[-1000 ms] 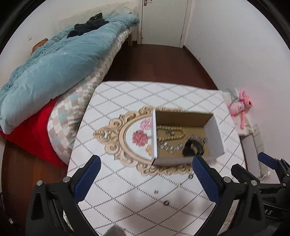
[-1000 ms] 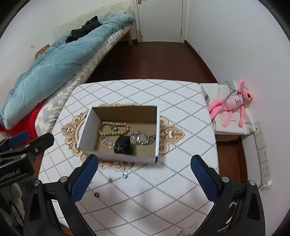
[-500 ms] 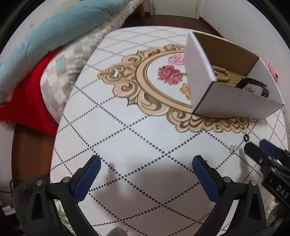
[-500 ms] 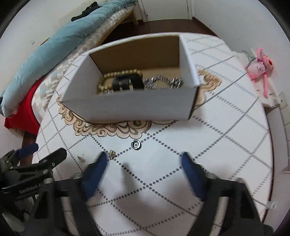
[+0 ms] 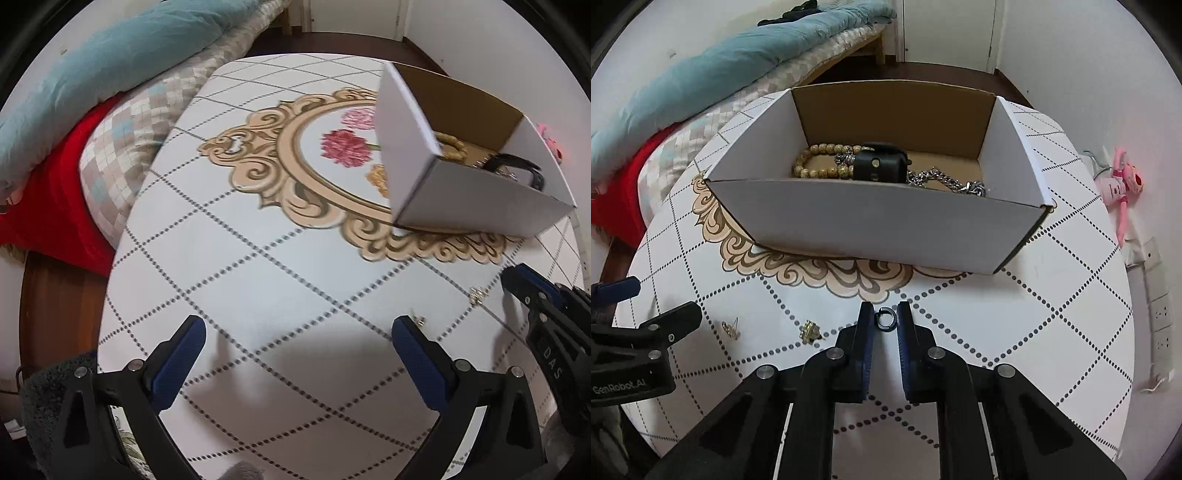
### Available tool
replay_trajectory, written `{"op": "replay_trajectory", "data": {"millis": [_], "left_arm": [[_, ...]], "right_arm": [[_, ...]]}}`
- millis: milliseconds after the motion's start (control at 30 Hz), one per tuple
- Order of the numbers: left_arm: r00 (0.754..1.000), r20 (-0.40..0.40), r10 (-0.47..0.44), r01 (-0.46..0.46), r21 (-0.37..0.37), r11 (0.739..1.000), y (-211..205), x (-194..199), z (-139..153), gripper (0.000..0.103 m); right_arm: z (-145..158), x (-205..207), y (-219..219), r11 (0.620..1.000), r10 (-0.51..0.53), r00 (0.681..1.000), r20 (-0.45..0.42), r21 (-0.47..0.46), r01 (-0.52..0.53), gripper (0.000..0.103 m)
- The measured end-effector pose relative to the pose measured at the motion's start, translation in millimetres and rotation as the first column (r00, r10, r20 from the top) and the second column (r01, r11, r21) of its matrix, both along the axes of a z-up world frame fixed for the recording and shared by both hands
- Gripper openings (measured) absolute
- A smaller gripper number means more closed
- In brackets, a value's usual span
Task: Organize jewelry
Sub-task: 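Grasp a small black ring with the right gripper while the left gripper grasps a gold earring, then lower the ring and earring into the box and open both grippers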
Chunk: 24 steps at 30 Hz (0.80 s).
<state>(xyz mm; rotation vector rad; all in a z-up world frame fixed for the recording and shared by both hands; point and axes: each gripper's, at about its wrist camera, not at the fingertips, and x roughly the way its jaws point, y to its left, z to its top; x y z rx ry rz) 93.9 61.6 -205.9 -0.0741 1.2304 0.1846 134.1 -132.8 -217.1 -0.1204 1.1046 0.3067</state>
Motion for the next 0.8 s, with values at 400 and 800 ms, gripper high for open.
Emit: {"op": "replay_trajectory", "data": {"millis": [400,800], "left_arm": [[0.996,0.030,-0.082,0.083,-0.036,0.996,-51,-3,0,0.082],[0.986,0.065,-0.153,0.154,-0.020,0.988,-71,-5,-1,0.006]], "right_arm": [[16,-17,-52,0.987,-0.141,0.990,-0.017,0.081,0.141,0.013],[12,-19,-61,0.982,-0.165,0.986,-0.028,0.084,0.167,0.013]]}}
